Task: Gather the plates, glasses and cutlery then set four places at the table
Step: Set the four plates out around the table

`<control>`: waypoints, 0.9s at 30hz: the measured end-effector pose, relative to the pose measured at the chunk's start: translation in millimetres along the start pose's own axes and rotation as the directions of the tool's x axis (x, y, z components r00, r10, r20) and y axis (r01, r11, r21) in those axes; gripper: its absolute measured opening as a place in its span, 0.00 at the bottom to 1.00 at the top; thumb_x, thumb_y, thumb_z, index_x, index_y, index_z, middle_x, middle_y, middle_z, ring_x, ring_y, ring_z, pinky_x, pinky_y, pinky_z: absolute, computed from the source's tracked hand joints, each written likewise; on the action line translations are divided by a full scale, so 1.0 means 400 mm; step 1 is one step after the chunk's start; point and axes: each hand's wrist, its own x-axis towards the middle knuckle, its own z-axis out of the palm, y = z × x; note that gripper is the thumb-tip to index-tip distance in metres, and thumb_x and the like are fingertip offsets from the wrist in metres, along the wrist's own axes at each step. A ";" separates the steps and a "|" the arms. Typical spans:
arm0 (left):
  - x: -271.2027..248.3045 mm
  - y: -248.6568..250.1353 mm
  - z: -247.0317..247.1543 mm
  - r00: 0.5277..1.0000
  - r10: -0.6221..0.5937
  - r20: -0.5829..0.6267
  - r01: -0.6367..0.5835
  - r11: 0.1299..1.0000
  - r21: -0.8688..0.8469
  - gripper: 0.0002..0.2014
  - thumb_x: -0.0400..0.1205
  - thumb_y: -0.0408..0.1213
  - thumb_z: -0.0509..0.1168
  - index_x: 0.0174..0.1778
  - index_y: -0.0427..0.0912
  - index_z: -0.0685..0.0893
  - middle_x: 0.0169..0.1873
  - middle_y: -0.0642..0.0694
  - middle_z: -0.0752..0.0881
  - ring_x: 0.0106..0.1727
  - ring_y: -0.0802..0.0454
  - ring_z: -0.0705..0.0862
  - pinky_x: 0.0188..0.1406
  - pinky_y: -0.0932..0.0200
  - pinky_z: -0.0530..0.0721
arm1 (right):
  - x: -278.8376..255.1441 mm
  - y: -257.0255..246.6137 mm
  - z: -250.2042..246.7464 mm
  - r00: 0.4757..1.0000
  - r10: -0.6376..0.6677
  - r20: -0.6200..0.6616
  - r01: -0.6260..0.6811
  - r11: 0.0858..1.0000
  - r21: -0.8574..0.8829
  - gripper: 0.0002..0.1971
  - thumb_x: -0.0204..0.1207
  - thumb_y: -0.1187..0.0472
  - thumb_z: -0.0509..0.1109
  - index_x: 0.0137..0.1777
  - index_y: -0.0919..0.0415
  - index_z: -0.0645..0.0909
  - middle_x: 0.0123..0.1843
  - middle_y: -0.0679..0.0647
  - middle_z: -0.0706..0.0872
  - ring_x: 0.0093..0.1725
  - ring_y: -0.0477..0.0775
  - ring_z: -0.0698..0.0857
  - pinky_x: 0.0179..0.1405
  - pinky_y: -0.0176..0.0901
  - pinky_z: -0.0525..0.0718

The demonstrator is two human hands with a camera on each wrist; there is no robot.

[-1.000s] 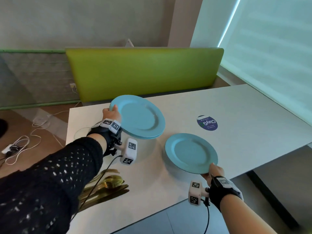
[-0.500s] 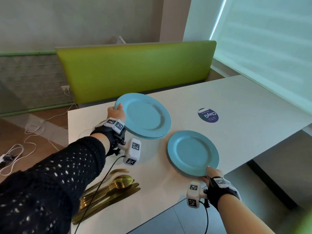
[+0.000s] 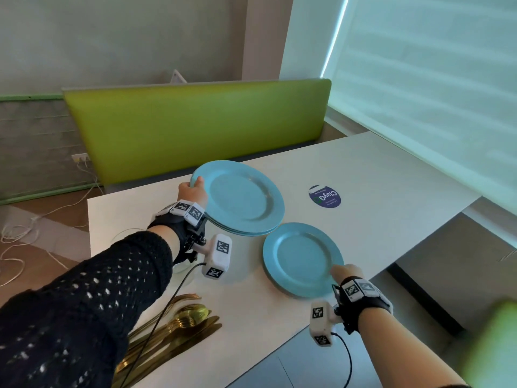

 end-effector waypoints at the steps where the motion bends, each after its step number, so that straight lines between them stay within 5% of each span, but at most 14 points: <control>1: 0.001 0.007 0.012 1.000 0.005 0.020 -0.005 1.000 -0.004 0.24 0.86 0.46 0.54 0.71 0.31 0.72 0.66 0.33 0.80 0.64 0.36 0.80 0.58 0.51 0.76 | 0.003 -0.016 -0.016 0.998 -0.037 -0.043 0.039 0.998 0.046 0.17 0.77 0.61 0.65 0.61 0.71 0.80 0.57 0.66 0.84 0.55 0.62 0.83 0.47 0.45 0.77; 4: -0.004 0.032 0.057 0.994 0.037 0.103 -0.037 0.999 -0.004 0.23 0.86 0.46 0.55 0.67 0.29 0.76 0.64 0.31 0.82 0.58 0.37 0.82 0.49 0.54 0.75 | -0.010 -0.107 -0.064 0.983 -0.181 -0.032 0.183 0.954 0.239 0.13 0.79 0.54 0.64 0.40 0.64 0.78 0.40 0.63 0.81 0.37 0.60 0.80 0.45 0.55 0.85; 7: -0.022 0.061 0.121 0.980 0.060 0.192 -0.067 0.997 0.028 0.24 0.86 0.46 0.55 0.64 0.29 0.79 0.62 0.31 0.83 0.59 0.35 0.83 0.49 0.54 0.76 | -0.053 -0.190 -0.119 0.962 -0.271 -0.022 0.255 0.872 0.418 0.18 0.83 0.50 0.60 0.35 0.60 0.73 0.33 0.57 0.76 0.29 0.54 0.77 0.31 0.47 0.80; 10: -0.050 0.094 0.189 0.960 0.066 0.272 -0.071 0.997 0.010 0.24 0.85 0.48 0.56 0.62 0.30 0.81 0.61 0.32 0.84 0.60 0.35 0.84 0.58 0.50 0.81 | -0.043 -0.245 -0.167 0.943 -0.333 -0.017 0.309 0.854 0.419 0.17 0.82 0.47 0.59 0.42 0.60 0.77 0.37 0.55 0.80 0.35 0.57 0.83 0.35 0.49 0.84; 12: -0.064 0.111 0.236 0.945 0.065 0.322 -0.067 0.998 -0.004 0.25 0.84 0.50 0.56 0.62 0.31 0.81 0.60 0.33 0.85 0.59 0.35 0.85 0.60 0.49 0.81 | -0.006 -0.256 -0.196 0.934 -0.339 -0.112 0.357 0.873 0.332 0.16 0.79 0.47 0.65 0.45 0.61 0.81 0.44 0.59 0.87 0.46 0.63 0.88 0.47 0.58 0.89; 15: -0.069 0.128 0.311 0.932 0.067 0.356 -0.067 0.998 -0.013 0.26 0.83 0.52 0.58 0.63 0.31 0.80 0.60 0.34 0.85 0.56 0.38 0.85 0.56 0.51 0.81 | 0.070 -0.250 -0.236 0.912 -0.334 -0.238 0.388 0.890 0.239 0.18 0.73 0.48 0.72 0.51 0.64 0.86 0.50 0.63 0.90 0.53 0.64 0.88 0.57 0.59 0.86; 18: -0.076 0.142 0.381 0.937 0.061 0.345 -0.059 0.998 -0.015 0.25 0.82 0.51 0.60 0.64 0.31 0.79 0.55 0.36 0.84 0.58 0.39 0.84 0.52 0.54 0.79 | 0.129 -0.250 -0.282 0.920 -0.301 -0.250 0.368 0.883 0.291 0.16 0.73 0.52 0.72 0.53 0.64 0.87 0.48 0.61 0.90 0.49 0.60 0.88 0.57 0.53 0.86; 22: -0.076 0.171 0.468 0.932 0.036 0.361 -0.057 0.997 0.047 0.31 0.85 0.56 0.49 0.66 0.31 0.78 0.62 0.34 0.82 0.65 0.37 0.81 0.63 0.55 0.77 | 0.208 -0.257 -0.349 0.953 -0.253 -0.165 0.300 0.855 0.423 0.13 0.76 0.58 0.71 0.32 0.63 0.80 0.43 0.62 0.84 0.40 0.58 0.82 0.45 0.54 0.85; 25: -0.076 0.188 0.528 0.931 -0.005 0.366 -0.025 0.997 0.077 0.32 0.87 0.54 0.43 0.70 0.31 0.75 0.69 0.32 0.78 0.70 0.37 0.77 0.72 0.51 0.75 | 0.269 -0.254 -0.401 0.964 -0.246 -0.096 0.260 0.818 0.513 0.11 0.78 0.59 0.69 0.36 0.63 0.78 0.47 0.63 0.83 0.46 0.60 0.82 0.55 0.62 0.84; 27: -0.073 0.193 0.570 0.929 -0.012 0.371 -0.013 0.998 0.065 0.30 0.87 0.54 0.45 0.71 0.32 0.74 0.70 0.32 0.77 0.71 0.37 0.77 0.72 0.47 0.76 | 0.309 -0.252 -0.431 0.963 -0.258 -0.080 0.260 0.811 0.524 0.09 0.80 0.59 0.66 0.43 0.65 0.79 0.48 0.64 0.82 0.45 0.61 0.82 0.51 0.62 0.84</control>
